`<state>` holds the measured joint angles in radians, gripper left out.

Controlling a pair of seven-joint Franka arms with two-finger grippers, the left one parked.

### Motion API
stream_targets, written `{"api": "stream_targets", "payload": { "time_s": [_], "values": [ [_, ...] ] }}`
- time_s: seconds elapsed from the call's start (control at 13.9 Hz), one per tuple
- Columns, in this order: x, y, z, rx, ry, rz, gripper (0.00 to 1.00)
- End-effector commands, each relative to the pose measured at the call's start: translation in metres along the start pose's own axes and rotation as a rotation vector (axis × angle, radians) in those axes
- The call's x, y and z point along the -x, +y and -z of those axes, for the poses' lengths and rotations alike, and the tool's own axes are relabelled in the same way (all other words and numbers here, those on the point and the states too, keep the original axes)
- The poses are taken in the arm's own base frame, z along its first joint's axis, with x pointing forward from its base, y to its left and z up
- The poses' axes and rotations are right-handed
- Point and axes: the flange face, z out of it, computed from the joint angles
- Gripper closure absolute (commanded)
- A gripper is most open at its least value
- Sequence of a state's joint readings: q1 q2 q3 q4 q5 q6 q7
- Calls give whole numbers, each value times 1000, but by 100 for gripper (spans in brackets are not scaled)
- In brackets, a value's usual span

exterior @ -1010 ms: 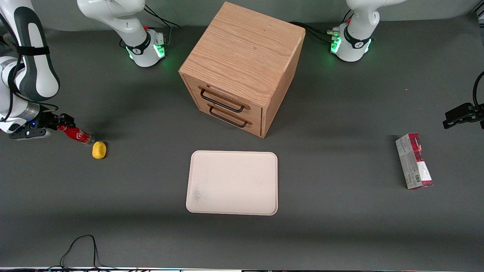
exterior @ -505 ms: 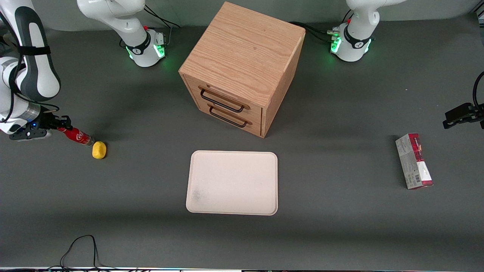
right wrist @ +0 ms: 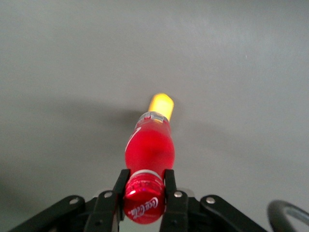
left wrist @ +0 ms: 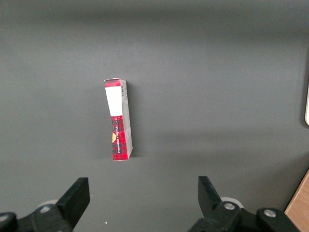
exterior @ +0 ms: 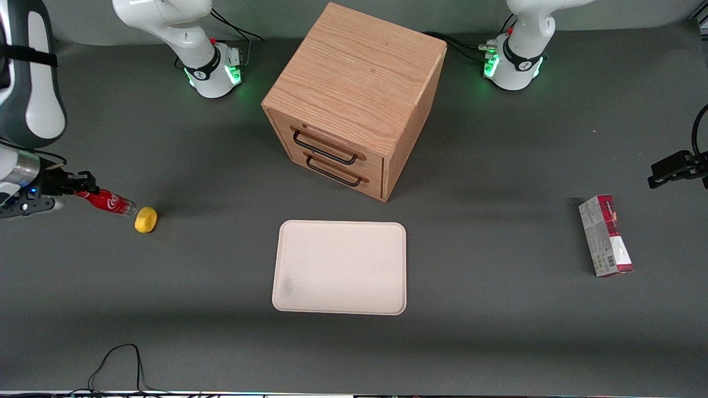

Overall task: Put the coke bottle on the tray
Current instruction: 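Lift the bottle and carry it over the white tray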

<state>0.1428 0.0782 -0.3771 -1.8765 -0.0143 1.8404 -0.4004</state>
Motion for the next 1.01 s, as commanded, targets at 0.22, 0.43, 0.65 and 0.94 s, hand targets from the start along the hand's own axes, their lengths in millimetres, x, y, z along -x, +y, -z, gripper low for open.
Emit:
{"api": "stream_targets", "payload": {
  "time_s": [0.22,0.43,0.65,0.94],
  "values": [
    [-63,-98,141,38,34,40,90],
    [-88,-166,171,39,61,68,89],
    [-115,-240,159,-1,76,98,85],
    [-173,-313,92,-74,108,130,81]
  ]
}}
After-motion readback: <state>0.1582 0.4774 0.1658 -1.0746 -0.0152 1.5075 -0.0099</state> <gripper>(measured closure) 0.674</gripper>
